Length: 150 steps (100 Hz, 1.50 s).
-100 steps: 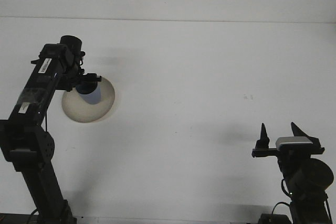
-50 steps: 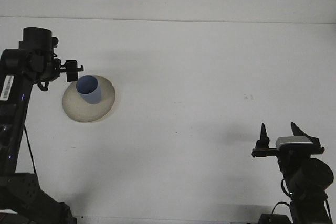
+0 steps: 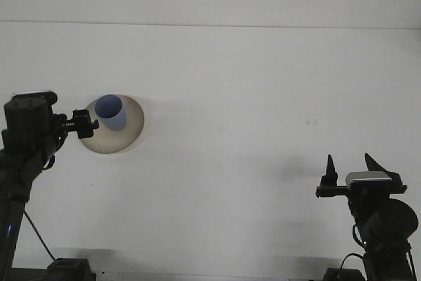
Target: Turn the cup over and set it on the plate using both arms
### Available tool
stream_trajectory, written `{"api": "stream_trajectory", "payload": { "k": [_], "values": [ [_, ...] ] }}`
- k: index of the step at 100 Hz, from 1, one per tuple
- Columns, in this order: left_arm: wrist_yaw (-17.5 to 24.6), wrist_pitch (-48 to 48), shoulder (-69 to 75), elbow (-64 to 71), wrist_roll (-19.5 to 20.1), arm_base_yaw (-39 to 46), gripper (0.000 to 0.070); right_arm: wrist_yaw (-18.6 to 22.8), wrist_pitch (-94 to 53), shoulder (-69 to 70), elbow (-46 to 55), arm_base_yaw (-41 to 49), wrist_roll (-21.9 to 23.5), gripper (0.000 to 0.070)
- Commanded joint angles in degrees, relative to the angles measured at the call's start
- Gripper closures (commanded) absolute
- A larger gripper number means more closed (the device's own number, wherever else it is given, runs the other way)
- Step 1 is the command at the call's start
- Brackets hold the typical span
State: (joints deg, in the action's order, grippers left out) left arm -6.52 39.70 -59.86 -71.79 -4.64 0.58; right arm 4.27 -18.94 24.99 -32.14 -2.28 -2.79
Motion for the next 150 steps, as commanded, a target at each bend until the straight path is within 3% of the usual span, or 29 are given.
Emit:
{"api": "stream_trajectory", "payload": {
  "k": [1,45,52,84,88,97,108,114,150],
  "values": [
    [-0.3,-5.5,5.3,6.2,-0.5,-0.4,0.0267,-0.2,0.5,0.1,-0.7,0.1,-0.2,0.0127],
    [3.1,-29.2,33.2,39.5,0.3,-2.4,0.0268,0.2,0.5,0.1,-0.7,0.1,0.0,0.0127],
    [3.1,-29.5,34.9,40.7,-1.1,-2.5,0.0268,0.2,0.5,0.1,-0.7,0.1,0.0,0.0127],
    [3.1,-30.5,35.2,40.7,-0.4,-2.5,0.0285,0.2,0.5,0.1,-0.7,0.1,0.0,0.0135],
    [3.1,-30.6,35.2,40.7,-0.4,-2.5,0.0304,0.2,0.5,0.1,-0.7,0.1,0.0,0.0169],
    [3.1,-30.4,35.2,40.7,-0.4,-2.5,0.0468,0.2,0.5,0.1,-0.7,0.1,0.0,0.0302],
    [3.1,-30.4,35.2,40.7,-0.4,-2.5,0.0700,0.1,0.5,0.1,-0.7,0.1,0.0,0.0550],
    [3.1,-30.4,35.2,40.7,-0.4,-2.5,0.0693,0.1,0.5,0.1,-0.7,0.1,-0.1,0.0700],
    [3.1,-30.4,35.2,40.7,-0.4,-2.5,0.0689,0.2,0.6,0.1,-0.7,0.1,0.0,0.0700]
  ]
}}
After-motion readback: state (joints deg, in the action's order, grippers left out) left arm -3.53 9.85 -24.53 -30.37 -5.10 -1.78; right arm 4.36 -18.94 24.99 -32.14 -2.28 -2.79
